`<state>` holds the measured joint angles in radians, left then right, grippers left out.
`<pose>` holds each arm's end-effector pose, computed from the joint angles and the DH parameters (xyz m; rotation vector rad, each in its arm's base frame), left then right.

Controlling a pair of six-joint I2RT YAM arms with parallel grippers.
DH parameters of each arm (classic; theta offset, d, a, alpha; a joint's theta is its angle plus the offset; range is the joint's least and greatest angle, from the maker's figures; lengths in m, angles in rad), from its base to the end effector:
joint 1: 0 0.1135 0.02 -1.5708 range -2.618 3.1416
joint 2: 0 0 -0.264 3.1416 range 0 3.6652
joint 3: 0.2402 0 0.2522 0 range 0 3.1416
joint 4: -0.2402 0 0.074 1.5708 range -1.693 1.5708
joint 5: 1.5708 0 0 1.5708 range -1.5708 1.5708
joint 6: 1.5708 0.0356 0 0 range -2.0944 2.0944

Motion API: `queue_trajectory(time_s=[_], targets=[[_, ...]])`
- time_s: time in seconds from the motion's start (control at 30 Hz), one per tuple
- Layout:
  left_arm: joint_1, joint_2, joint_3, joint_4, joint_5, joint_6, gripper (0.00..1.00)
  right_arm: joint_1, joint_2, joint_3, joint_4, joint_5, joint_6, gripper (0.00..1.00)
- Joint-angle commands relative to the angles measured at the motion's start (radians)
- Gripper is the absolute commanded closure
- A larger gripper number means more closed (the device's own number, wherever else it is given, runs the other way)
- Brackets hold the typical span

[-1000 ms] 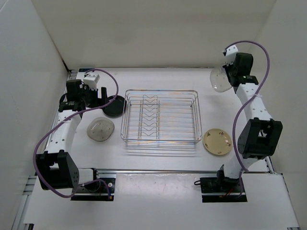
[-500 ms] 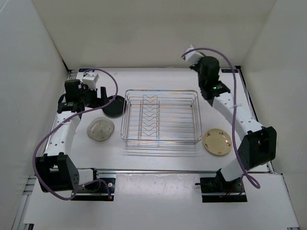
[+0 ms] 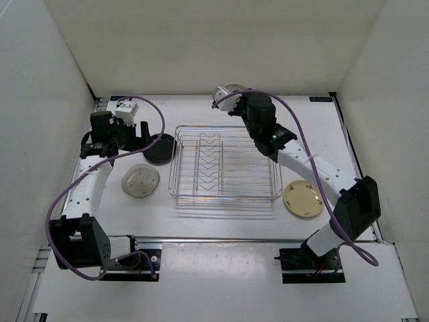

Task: Load the plates into the dish rack

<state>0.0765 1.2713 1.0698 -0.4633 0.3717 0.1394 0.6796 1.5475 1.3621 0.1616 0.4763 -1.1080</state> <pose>0.2786 0.0084 0.3094 0.2691 2.1819 -0.2944 0.2990 0.2206 0.3887 -1.0056 1.2930 -0.7089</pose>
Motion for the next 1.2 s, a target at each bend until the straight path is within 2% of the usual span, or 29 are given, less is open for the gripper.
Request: queue_trajectory(time_s=[0.0,0.17,0.5,0.73,1.17], targets=[[0.005,-0.032,-0.008,0.011,0.018,-0.006,0.0,0.03,-0.017,0.025,-0.04,-0.03,0.025,1.0],[0.005,-0.032,0.001,0.011,0.018,-0.006,0.0,0.092,-0.017,-0.009,-0.085,-0.071,0.001,1.0],[0.005,-0.053,0.001,0.011,0.018,-0.006,0.0,0.15,0.045,-0.029,-0.03,-0.14,-0.056,1.0],[0.005,-0.082,-0.01,0.011,0.029,-0.006,0.0,0.15,0.065,-0.086,0.035,-0.238,-0.104,1.0],[0.005,-0.093,-0.01,0.011,0.047,-0.006,0.0,0.123,0.143,-0.051,0.101,-0.329,-0.125,1.0]])
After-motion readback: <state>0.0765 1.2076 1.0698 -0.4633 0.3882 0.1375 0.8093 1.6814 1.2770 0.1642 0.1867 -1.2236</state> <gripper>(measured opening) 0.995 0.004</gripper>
